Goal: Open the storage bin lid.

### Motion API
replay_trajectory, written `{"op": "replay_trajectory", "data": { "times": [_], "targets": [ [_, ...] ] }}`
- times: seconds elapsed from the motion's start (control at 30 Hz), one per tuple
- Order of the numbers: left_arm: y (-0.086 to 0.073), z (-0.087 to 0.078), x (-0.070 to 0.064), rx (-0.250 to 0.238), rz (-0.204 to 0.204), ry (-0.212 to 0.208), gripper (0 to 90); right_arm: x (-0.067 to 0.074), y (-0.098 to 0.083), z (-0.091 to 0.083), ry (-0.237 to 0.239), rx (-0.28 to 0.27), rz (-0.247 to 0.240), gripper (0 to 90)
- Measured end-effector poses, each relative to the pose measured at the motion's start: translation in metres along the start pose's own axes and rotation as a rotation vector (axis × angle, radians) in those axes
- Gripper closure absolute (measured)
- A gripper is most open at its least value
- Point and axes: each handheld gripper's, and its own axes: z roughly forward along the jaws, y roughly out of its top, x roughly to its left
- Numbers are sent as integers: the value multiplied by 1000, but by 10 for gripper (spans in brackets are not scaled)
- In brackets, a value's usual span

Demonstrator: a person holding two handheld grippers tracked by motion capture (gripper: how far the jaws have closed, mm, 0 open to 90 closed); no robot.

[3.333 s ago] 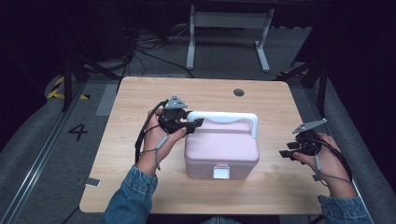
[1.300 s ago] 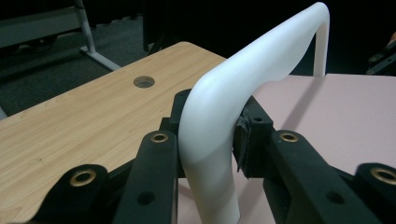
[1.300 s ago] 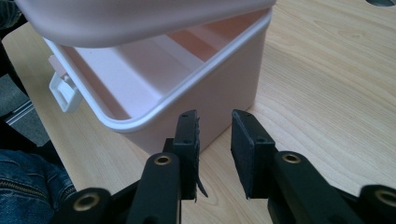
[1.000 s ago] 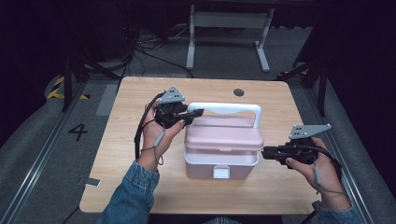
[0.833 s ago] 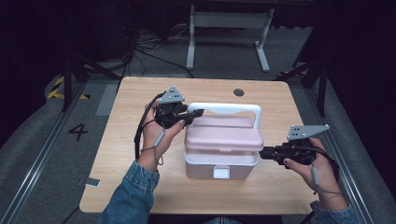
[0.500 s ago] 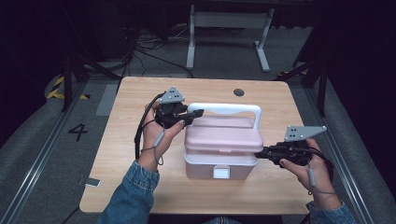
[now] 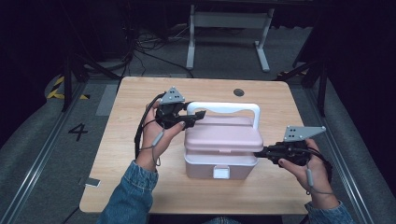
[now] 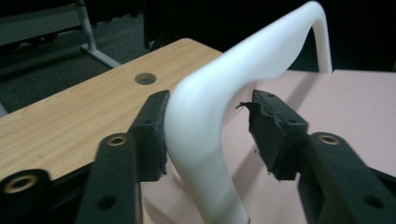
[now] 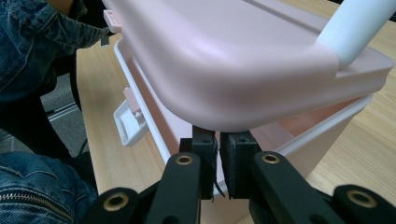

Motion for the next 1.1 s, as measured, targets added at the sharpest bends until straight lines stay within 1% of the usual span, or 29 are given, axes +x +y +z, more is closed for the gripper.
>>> {"op": "replay_trajectory", "data": {
  "times": [0.07,0.13,0.2,0.27,0.33,0.37,0.4,0.43,0.5,0.57,0.67,0.73,0.8,0.83,0.97,1.0,1.03,1.1],
  "targets": [
    [0,-2,0,10,3,-1,424,0,0,0,-2,-3,-2,851],
    [0,-5,1,21,0,3,396,0,1,0,-1,-6,-1,851],
    [0,-8,3,31,7,15,355,0,1,0,-3,-9,-2,851],
    [1,-15,4,45,33,37,350,0,1,0,-4,-13,-3,853],
    [2,-25,5,50,48,50,344,0,1,0,-7,-19,-4,863],
    [2,-28,6,47,48,59,341,0,1,0,-7,-20,-4,868],
    [3,-37,7,48,50,77,334,-1,1,0,-9,-23,-6,870],
    [3,-42,7,48,49,88,330,-1,2,-1,-11,-28,-6,876],
    [2,-45,7,51,49,95,330,-1,2,-1,-15,-33,-7,881],
    [2,-50,7,70,59,107,330,-1,3,-2,-17,-41,-5,888],
    [0,-55,5,113,76,122,327,-2,4,-2,-18,-50,-5,890],
    [-3,-56,5,134,77,119,314,-2,5,-3,-18,-57,-7,889],
    [-6,-57,7,144,71,112,301,-3,6,-3,-17,-62,-5,888],
    [-7,-57,7,148,82,114,298,-3,7,-3,-18,-66,-7,888],
    [-14,-59,6,185,87,110,297,-4,12,-4,-23,-80,-10,887],
    [-15,-60,6,193,97,106,298,-5,13,-4,-22,-82,-12,887],
    [-17,-60,5,197,97,105,299,-6,14,-3,-20,-88,-8,886],
    [-20,-61,3,201,114,103,305,-7,16,-3,-20,-94,-10,885]
  ]
}}
